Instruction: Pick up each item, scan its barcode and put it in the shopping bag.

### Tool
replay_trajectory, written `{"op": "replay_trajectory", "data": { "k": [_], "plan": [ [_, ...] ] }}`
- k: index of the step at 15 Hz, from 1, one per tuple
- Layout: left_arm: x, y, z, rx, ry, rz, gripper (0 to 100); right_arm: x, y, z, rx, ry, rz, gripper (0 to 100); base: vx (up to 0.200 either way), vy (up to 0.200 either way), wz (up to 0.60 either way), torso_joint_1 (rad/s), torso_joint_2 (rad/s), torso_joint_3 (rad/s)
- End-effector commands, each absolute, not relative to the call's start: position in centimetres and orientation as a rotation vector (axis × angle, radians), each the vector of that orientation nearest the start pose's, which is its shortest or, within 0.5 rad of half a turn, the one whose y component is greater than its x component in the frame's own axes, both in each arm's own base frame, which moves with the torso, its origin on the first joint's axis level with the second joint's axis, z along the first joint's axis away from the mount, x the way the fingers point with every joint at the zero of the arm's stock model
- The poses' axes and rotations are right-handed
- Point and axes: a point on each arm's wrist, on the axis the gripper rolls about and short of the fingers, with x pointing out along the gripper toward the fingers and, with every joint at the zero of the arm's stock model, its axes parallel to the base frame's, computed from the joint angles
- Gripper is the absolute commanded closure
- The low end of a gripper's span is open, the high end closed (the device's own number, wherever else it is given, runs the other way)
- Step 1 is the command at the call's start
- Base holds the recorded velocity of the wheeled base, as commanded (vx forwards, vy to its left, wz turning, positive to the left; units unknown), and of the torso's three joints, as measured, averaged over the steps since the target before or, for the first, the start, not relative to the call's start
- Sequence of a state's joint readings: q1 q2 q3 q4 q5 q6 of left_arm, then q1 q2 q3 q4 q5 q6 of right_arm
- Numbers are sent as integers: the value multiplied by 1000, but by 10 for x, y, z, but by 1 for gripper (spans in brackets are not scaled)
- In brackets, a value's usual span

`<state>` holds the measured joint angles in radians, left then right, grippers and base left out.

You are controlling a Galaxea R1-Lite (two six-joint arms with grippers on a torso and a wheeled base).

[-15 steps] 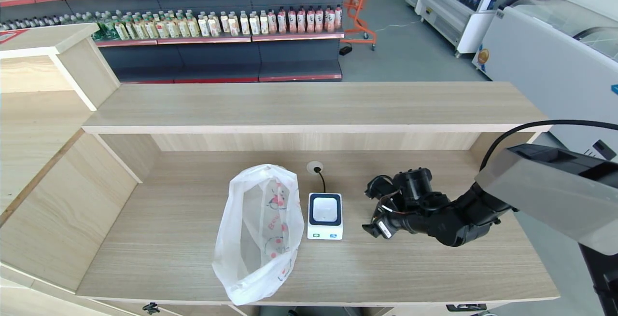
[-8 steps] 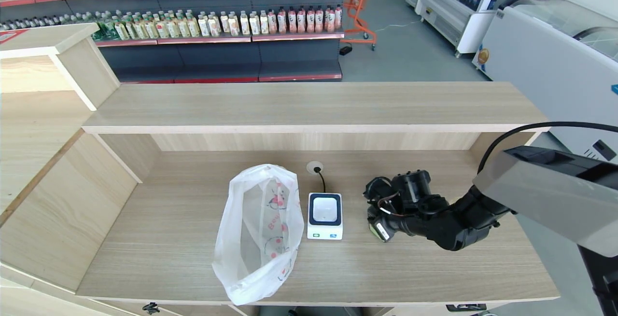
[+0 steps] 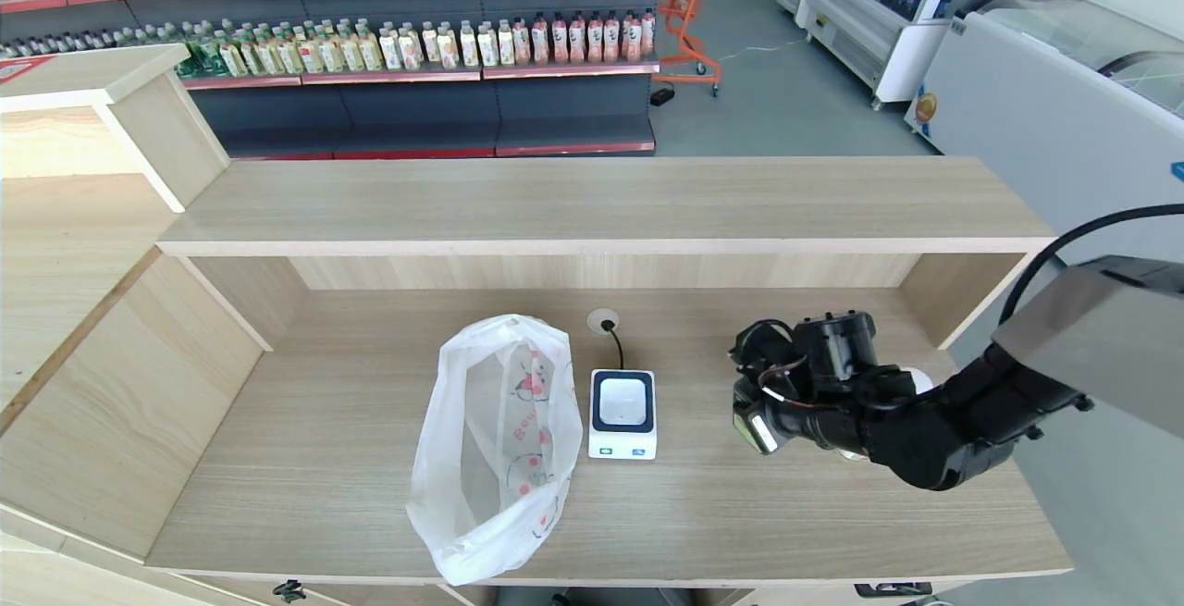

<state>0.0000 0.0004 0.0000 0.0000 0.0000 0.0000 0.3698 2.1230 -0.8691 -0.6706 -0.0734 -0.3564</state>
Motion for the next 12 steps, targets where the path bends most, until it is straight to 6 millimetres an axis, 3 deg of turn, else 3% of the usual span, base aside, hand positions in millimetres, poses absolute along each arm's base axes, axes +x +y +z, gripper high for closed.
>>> {"op": "replay_trajectory", "data": {
  "k": [1,2,4,7,9,10,12],
  "plan": [
    [-23,0,76,0,2,0,0,264,80,134,-389,391,254,100,0,0,0,0,0,0],
    [-23,0,76,0,2,0,0,225,63,151,-428,349,225,100,0,0,0,0,0,0],
    [-23,0,76,0,2,0,0,185,47,181,-655,283,234,100,0,0,0,0,0,0],
    [-23,0,76,0,2,0,0,173,45,189,-866,167,276,100,0,0,0,0,0,0],
    [-23,0,76,0,2,0,0,171,49,190,-1091,2,519,100,0,0,0,0,0,0],
    [-23,0,76,0,2,0,0,171,53,188,-1264,-162,685,100,0,0,0,0,0,0],
    [-23,0,76,0,2,0,0,176,53,169,-1548,-456,969,100,0,0,0,0,0,0]
  ]
}}
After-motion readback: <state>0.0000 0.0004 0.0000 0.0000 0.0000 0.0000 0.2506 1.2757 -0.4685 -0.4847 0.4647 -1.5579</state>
